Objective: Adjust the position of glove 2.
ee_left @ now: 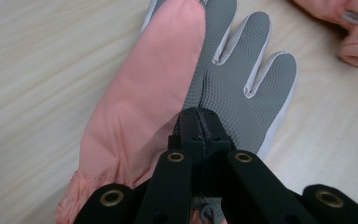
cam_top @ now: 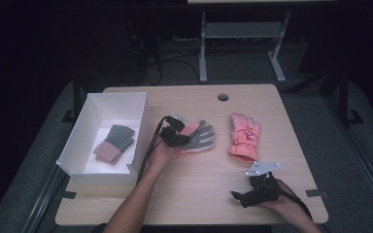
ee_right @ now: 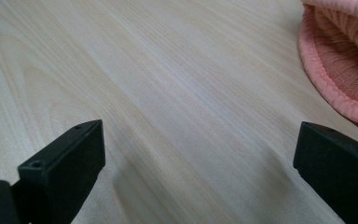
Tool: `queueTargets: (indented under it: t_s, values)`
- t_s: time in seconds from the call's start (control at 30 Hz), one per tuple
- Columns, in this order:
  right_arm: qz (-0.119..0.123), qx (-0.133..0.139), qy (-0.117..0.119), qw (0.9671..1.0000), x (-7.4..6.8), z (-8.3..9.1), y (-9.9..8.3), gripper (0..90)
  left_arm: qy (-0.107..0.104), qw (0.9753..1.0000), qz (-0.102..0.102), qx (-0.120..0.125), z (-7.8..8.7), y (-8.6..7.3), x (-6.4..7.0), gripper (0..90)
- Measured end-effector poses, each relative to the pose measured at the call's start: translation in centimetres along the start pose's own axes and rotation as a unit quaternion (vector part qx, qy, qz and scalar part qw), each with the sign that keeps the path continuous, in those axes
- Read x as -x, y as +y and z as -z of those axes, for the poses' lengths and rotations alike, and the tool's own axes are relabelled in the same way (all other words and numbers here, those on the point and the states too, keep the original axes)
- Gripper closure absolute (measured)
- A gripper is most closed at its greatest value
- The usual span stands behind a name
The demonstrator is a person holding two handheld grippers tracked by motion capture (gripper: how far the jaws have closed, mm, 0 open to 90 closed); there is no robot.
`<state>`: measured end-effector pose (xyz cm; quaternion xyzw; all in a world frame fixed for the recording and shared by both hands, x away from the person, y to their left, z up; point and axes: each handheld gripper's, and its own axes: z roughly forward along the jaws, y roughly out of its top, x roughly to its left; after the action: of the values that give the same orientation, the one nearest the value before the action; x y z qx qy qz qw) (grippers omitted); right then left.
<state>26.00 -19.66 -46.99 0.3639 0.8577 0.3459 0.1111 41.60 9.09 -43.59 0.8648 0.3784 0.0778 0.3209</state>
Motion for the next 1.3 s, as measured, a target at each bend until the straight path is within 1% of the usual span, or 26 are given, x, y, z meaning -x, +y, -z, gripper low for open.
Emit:
queueTargets:
  t_s: [0.13,0.27,0.43,0.47,0.53,0.63,0.67,0.7,0.73,0.77,0.8,0.87,0.93,0.97,1.03,1.13,1.23,1.3]
  values:
    - [-0.001,0.002,0.0,1.0,0.1,0.0,0.0,1.7,-0.028,0.9996,-0.003,0.0,-0.3,0.2,1.1,89.8]
    - [0.0,0.003,0.0,1.0,0.1,0.1,0.0,1.7,-0.041,0.999,-0.015,-0.004,-0.6,0.3,2.2,89.8]
    - [0.0,0.001,0.001,1.0,0.0,0.1,0.0,1.7,-0.05,0.9984,-0.025,-0.006,-0.7,0.4,3.0,89.8]
    - [0.001,0.002,0.001,1.0,0.1,0.1,0.0,1.7,-0.052,0.9984,-0.022,-0.004,-0.8,0.4,3.1,89.8]
    - [0.0,0.002,0.001,1.0,0.1,0.1,0.0,1.7,-0.053,0.9983,-0.025,-0.004,-0.7,0.4,3.1,89.8]
    - [-0.001,0.003,0.0,1.0,0.1,0.1,0.0,1.7,-0.055,0.9982,-0.024,-0.001,-0.3,0.5,3.0,89.8]
    - [0.0,0.003,0.0,1.0,0.1,0.2,0.0,1.7,-0.054,0.9984,-0.019,0.004,-0.1,0.5,2.9,89.8]
    - [0.0,0.003,0.0,1.0,0.1,0.2,0.0,1.7,-0.051,0.9985,-0.021,0.008,0.2,0.6,2.7,89.8]
    - [0.001,0.003,0.0,1.0,0.1,0.2,0.0,1.7,-0.048,0.9986,-0.015,0.015,0.5,0.6,2.5,89.8]
    - [0.002,0.003,0.0,1.0,0.1,0.2,0.0,1.7,-0.046,0.9987,-0.016,0.016,0.9,0.7,2.0,89.8]
    - [0.003,0.002,0.0,1.0,0.1,0.1,0.0,1.7,-0.042,0.9988,-0.012,0.021,1.3,0.7,1.6,89.8]
    - [0.003,0.003,0.0,1.0,0.1,0.2,0.0,1.7,-0.031,0.999,0.0,0.031,1.9,0.6,0.8,89.8]
    - [0.002,0.003,0.0,1.0,0.1,0.2,0.0,1.7,-0.016,0.9992,0.01,0.036,2.3,0.5,0.0,89.8]
    - [0.001,0.003,0.0,1.0,0.1,0.1,0.0,1.7,-0.01,0.9992,0.012,0.037,2.3,0.4,-0.4,89.8]
    - [0.002,0.002,-0.001,1.0,0.1,0.1,0.0,1.7,-0.003,0.9992,0.025,0.032,2.0,0.2,-1.0,89.7]
    - [0.003,0.002,0.0,1.0,0.1,0.1,0.0,1.7,0.011,0.9992,0.032,0.023,1.4,-0.1,-1.4,89.8]
    - [0.003,0.001,0.0,1.0,0.1,0.1,0.0,1.7,0.021,0.9994,0.027,0.006,1.0,-0.4,-1.6,89.7]
    - [0.003,0.002,0.0,1.0,0.1,0.1,0.0,1.7,0.022,0.9993,0.029,0.001,0.9,-0.5,-1.5,89.8]
